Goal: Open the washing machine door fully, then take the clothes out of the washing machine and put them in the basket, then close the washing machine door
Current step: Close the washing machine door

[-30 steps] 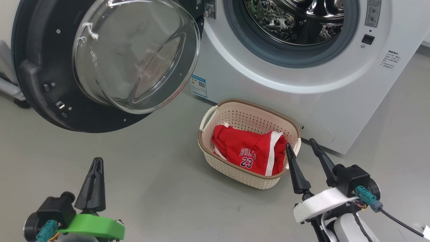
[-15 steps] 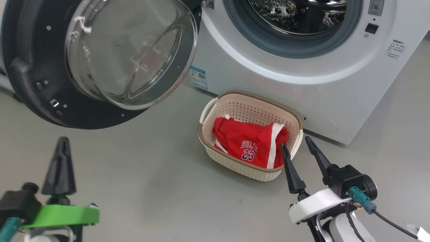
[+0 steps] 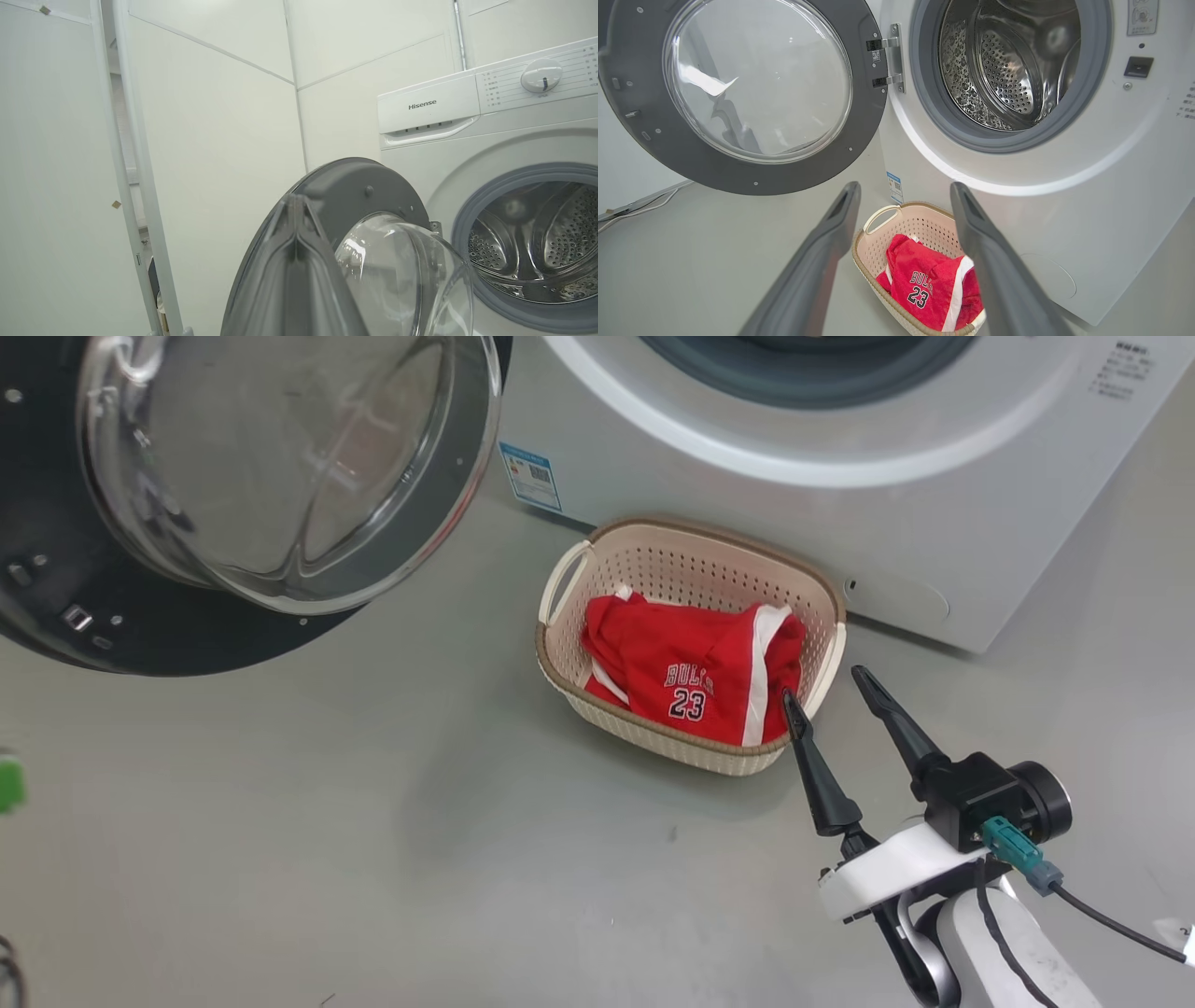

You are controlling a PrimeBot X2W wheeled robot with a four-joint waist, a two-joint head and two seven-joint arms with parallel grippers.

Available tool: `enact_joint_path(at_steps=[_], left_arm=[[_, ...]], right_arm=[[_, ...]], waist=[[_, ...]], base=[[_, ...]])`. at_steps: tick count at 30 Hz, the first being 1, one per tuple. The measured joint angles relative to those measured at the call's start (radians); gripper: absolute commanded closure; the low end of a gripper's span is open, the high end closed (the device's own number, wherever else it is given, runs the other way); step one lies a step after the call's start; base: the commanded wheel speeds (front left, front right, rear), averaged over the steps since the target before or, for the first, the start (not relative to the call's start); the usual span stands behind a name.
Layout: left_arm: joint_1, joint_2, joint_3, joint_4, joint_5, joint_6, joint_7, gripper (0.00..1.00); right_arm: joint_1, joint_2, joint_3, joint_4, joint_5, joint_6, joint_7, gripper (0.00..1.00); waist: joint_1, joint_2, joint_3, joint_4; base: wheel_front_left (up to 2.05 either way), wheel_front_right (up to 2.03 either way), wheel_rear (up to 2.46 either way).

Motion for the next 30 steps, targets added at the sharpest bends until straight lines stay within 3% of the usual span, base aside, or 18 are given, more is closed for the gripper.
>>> enact_joint_path(at_steps=[8,17,24,30], left_arm=[[-0.177,0.16,0.14,0.117,-0.082,-0.007,-0.001,1.0],[-0.382,0.188,0.324,0.393,-0.359,-0.001,0.109,1.0],[-0.478,0.263,0.419,0.612,-0.45,0.065,0.234,1.0],[-0.52,0.286,0.59,0.798,-0.585,0.178,0.324,1.0]], right_arm=[[-0.028,-0.027,0.004,-0.017,-0.03,0.0,0.024,0.0],[-0.061,-0.038,-0.001,-0.032,-0.039,0.0,0.033,0.0],[-0.065,-0.041,0.0,-0.032,-0.039,0.0,0.033,0.0],[-0.079,-0.034,0.01,-0.03,-0.039,0.0,0.033,0.0]], waist=[[0.0,0.0,0.08,-0.023],[0.0,0.0,0.144,-0.062],[0.0,0.0,0.167,-0.095],[0.0,0.0,0.169,-0.124]], base=[[0.0,0.0,0.0],[0.0,0.0,0.0],[0.0,0.0,0.0],[0.0,0.0,0.0]])
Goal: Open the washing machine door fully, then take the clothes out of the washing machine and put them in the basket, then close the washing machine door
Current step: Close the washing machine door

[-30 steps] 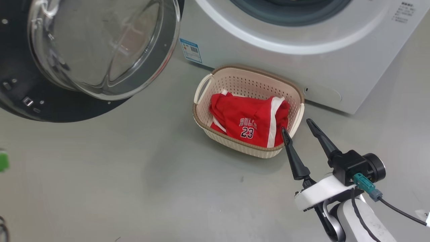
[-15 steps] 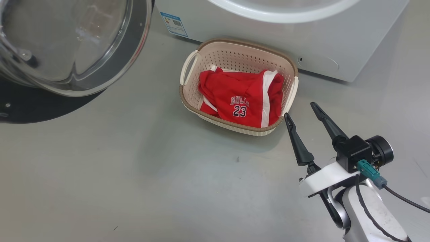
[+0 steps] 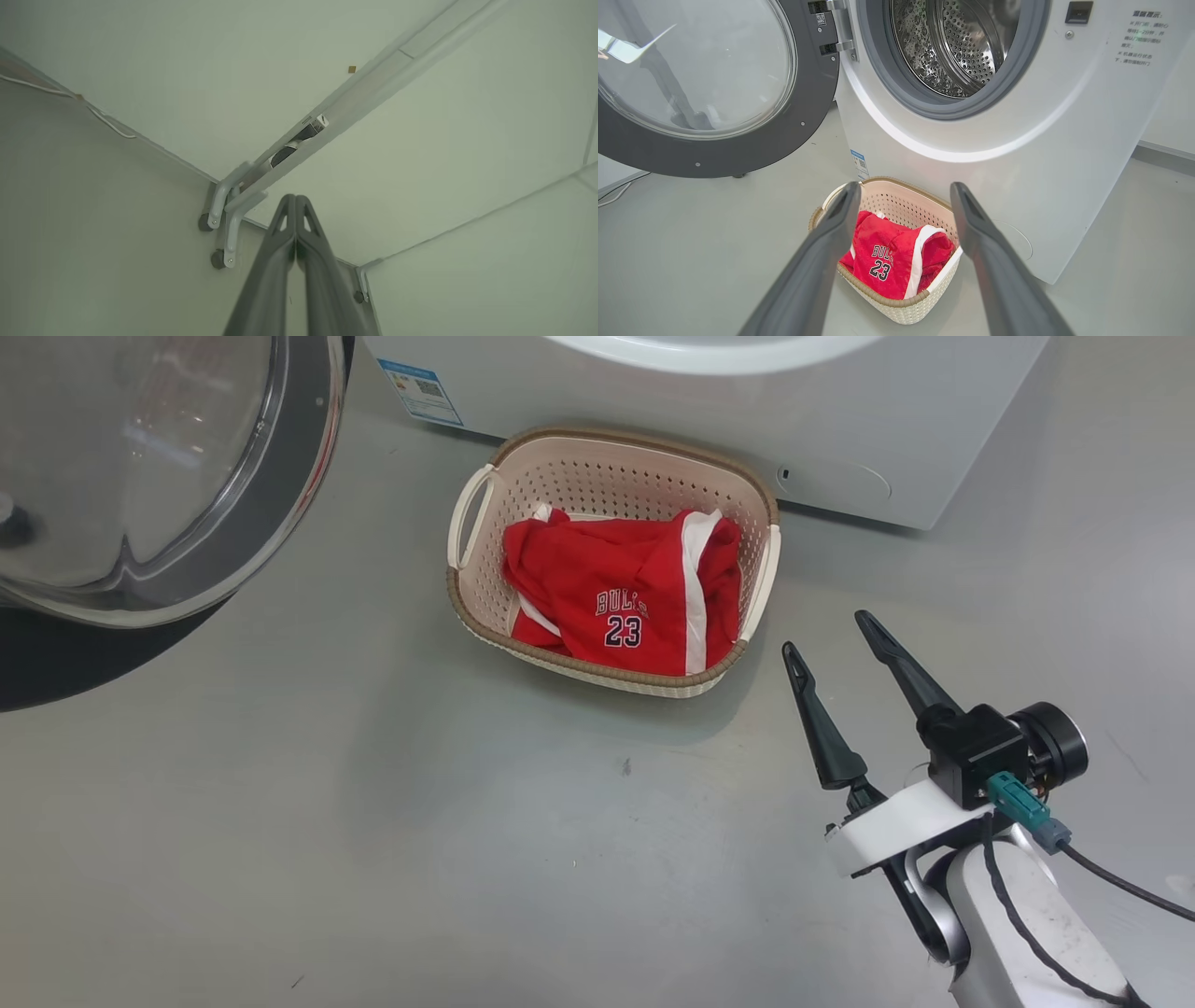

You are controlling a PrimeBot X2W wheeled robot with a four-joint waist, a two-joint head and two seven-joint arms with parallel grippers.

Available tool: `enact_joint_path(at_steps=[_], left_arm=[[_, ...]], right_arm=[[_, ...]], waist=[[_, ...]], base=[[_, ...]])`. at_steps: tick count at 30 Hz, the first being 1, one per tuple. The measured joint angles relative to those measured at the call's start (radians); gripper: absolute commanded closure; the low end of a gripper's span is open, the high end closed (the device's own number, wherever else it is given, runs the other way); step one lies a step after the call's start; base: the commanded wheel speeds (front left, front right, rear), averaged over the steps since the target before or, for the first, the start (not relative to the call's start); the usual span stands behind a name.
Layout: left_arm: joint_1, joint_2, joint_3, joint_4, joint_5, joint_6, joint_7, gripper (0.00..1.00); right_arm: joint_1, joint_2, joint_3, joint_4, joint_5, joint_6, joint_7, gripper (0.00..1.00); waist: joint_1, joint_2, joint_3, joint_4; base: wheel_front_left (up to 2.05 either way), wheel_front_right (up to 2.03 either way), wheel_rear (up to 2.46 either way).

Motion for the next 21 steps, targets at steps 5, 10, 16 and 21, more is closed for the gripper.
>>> enact_joint_path(at_steps=[5,10,16,21], left_arm=[[-0.124,-0.007,0.134,0.099,-0.175,0.037,0.081,1.0],[-0.157,0.007,0.155,0.158,-0.209,0.042,0.138,1.0],[-0.186,0.018,0.154,0.221,-0.224,0.049,0.211,1.0],[-0.197,0.027,0.143,0.26,-0.223,0.054,0.235,1.0]], right_arm=[[0.001,0.001,-0.008,0.004,0.0,-0.002,-0.001,0.0],[0.0,0.001,-0.01,0.004,0.0,-0.008,-0.002,0.0],[0.0,-0.002,-0.006,0.004,-0.006,-0.008,-0.002,0.0],[0.0,-0.002,-0.005,0.004,-0.006,-0.008,-0.002,0.0]], waist=[[0.0,0.0,-0.01,-0.022],[0.0,0.0,-0.014,-0.027],[0.0,0.0,-0.018,-0.031],[0.0,0.0,-0.019,-0.034]], base=[[0.0,0.0,0.0],[0.0,0.0,0.0],[0.0,0.0,0.0],[0.0,0.0,0.0]])
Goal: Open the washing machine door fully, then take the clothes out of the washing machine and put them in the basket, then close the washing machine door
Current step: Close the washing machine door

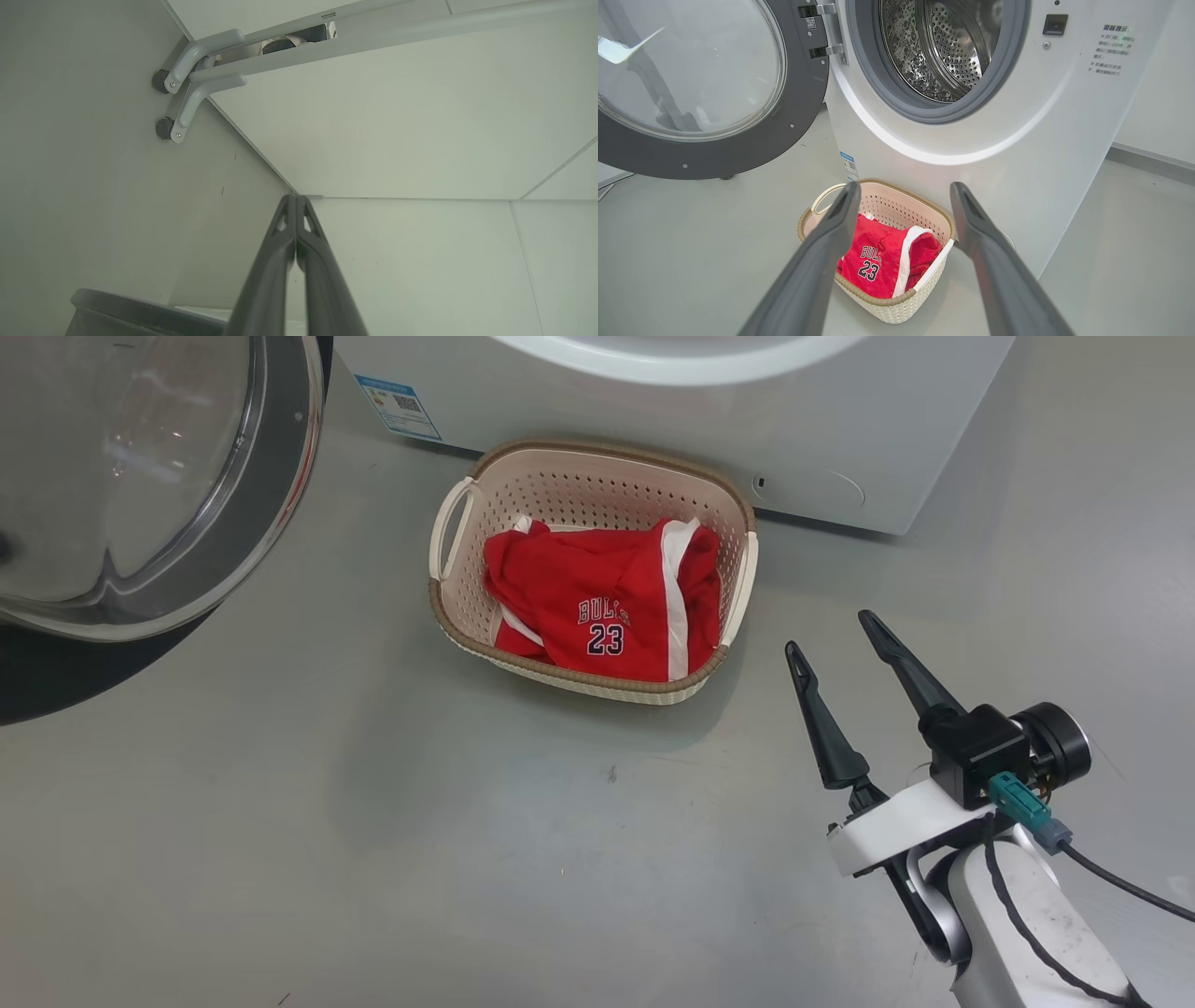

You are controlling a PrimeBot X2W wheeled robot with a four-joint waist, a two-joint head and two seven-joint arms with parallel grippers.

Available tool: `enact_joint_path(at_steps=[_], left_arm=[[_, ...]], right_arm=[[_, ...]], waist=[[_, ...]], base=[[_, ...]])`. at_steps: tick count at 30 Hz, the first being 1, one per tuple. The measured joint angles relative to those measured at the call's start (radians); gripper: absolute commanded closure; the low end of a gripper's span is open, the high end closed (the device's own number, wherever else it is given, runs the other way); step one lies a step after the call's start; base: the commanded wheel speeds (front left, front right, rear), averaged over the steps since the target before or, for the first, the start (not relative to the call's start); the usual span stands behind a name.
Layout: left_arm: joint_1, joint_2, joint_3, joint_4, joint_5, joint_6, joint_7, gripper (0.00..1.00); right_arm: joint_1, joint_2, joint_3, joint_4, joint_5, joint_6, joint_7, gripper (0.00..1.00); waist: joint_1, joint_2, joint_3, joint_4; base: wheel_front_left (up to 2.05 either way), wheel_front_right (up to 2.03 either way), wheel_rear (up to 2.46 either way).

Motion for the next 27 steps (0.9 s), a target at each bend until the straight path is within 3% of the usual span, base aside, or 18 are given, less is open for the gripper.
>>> enact_joint_path(at_steps=[14,27], left_arm=[[-0.045,-0.001,-0.072,0.099,0.0,0.005,0.199,1.0],[-0.045,0.028,-0.073,0.147,0.0,0.005,0.276,1.0]], right_arm=[[0.0,-0.001,0.005,0.002,-0.002,-0.001,-0.001,0.0],[-0.006,0.002,0.008,0.008,-0.003,-0.001,-0.008,0.0]], waist=[[0.0,0.0,0.002,-0.009],[0.0,0.0,0.0,-0.018]], base=[[0.0,0.0,0.0],[0.0,0.0,0.0]])
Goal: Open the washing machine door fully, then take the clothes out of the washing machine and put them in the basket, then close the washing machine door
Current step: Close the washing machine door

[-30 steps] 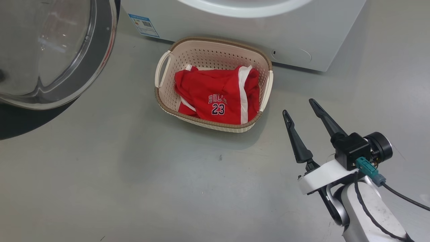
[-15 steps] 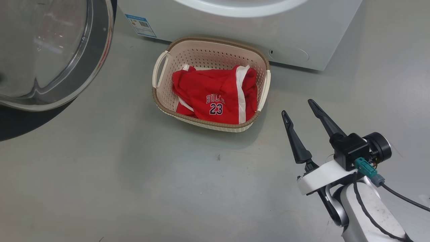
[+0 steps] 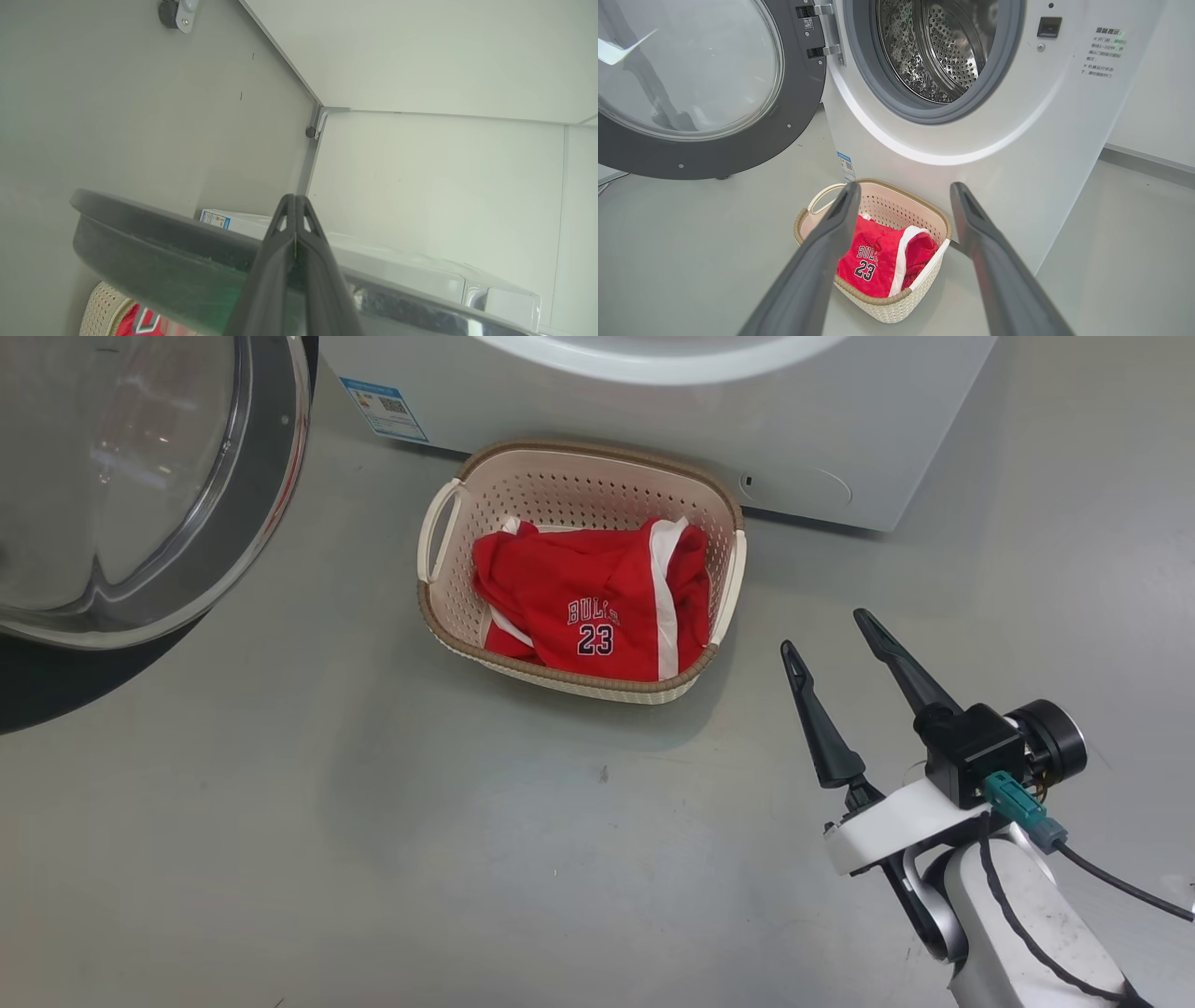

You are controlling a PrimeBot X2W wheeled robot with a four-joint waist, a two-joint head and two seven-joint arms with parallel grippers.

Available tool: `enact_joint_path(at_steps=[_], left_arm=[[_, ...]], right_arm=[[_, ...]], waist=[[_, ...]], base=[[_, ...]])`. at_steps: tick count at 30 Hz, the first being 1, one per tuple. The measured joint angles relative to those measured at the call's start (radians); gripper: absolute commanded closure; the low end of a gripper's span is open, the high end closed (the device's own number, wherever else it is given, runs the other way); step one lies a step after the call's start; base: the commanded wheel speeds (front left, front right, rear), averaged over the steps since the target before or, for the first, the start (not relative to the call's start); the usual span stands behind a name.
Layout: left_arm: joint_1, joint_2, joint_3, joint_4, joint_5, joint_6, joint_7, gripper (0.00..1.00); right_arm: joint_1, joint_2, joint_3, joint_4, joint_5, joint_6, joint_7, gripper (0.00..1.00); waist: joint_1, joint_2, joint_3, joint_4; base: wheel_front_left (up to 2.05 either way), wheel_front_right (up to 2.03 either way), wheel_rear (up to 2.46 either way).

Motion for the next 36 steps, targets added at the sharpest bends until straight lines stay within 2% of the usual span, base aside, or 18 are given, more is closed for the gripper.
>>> enact_joint_path(at_steps=[9,21,24,27,36], left_arm=[[0.0,0.016,-0.026,0.012,0.0,0.0,0.111,1.0],[0.005,-0.006,-0.081,0.046,0.008,-0.027,0.242,1.0],[0.019,-0.001,-0.089,0.048,0.01,-0.038,0.271,1.0],[0.023,-0.001,-0.096,0.048,0.01,-0.067,0.323,1.0],[0.028,-0.029,-0.119,0.052,0.008,-0.122,0.435,1.0]], right_arm=[[-0.003,0.001,0.0,0.007,0.0,-0.001,-0.002,0.0],[-0.004,0.004,-0.002,0.031,0.004,-0.001,-0.015,0.0],[-0.004,0.006,-0.002,0.031,0.004,-0.001,-0.018,0.0],[-0.004,0.008,-0.002,0.032,0.005,-0.001,-0.018,0.0],[-0.002,0.008,-0.006,0.05,0.013,-0.001,-0.024,0.0]], waist=[[0.0,0.0,-0.004,-0.006],[0.0,0.0,-0.034,-0.006],[0.0,0.0,-0.042,-0.006],[0.0,0.0,-0.047,-0.006],[0.0,0.0,-0.075,0.004]], base=[[0.0,0.0,0.0],[0.0,0.0,0.0],[0.0,0.0,0.0],[0.0,0.0,0.0],[0.0,0.0,0.0]])
